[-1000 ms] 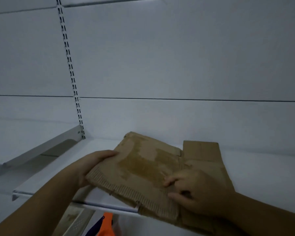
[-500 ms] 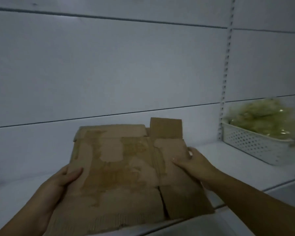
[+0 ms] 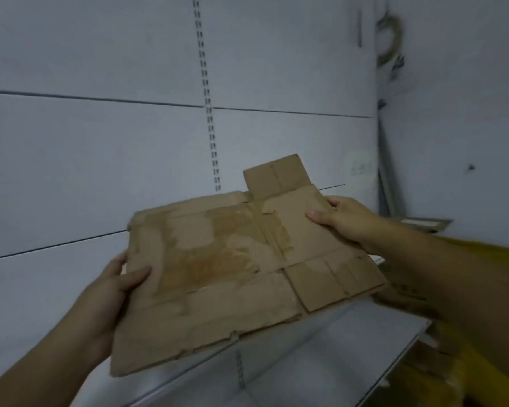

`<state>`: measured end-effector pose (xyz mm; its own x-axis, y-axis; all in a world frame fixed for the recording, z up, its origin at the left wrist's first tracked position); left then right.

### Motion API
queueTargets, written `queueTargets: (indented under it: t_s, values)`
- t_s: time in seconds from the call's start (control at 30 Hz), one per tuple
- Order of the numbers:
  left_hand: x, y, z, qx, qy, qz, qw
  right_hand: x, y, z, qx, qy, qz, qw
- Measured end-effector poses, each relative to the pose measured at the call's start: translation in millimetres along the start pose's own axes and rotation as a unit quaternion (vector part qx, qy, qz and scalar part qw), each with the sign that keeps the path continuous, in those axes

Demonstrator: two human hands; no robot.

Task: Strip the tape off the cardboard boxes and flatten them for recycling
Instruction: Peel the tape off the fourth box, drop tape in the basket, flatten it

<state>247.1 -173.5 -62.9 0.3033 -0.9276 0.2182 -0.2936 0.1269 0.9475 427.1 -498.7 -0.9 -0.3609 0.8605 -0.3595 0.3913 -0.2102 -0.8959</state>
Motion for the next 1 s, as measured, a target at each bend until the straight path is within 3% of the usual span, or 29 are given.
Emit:
queueTargets:
  t_s: [0.1,0.2,0.37,0.57,1.0]
  values:
    - [103,-15,-16,-0.015,-0.077,-0.001,0.997,-92,35,20,0.038,0.027,0.028,0.999]
    - [194,-55,-33,-0.103,-0.115,-0.019,0.988,-172,90,44,0.113,0.025,0.034,0.993]
    - [310,-131,-64,-0.185,-0.169,0.019,0.968,-252,184,78,0.173,0.103,0.04,0.979]
    - [368,-210,-129,-0.196,-0.164,0.077,0.964,-295,243,67,0.23,0.149,0.077,0.959]
    - [525,-286,-269,-0.233,-0.261,0.037,0.936,-428,301,31,0.283,0.215,0.153,0.922]
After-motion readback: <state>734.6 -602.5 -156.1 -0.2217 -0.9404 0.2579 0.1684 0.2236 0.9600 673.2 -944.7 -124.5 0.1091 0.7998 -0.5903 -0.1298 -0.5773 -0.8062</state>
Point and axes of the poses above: each hand's wrist, its own z-axis away from the middle knuckle, its own x-axis out of the palm, y = z × x, the point moved 3 cm from there along -z, towards the middle knuckle, and after that the axes turned 7 degrees about -y, right-handed, at the moved point
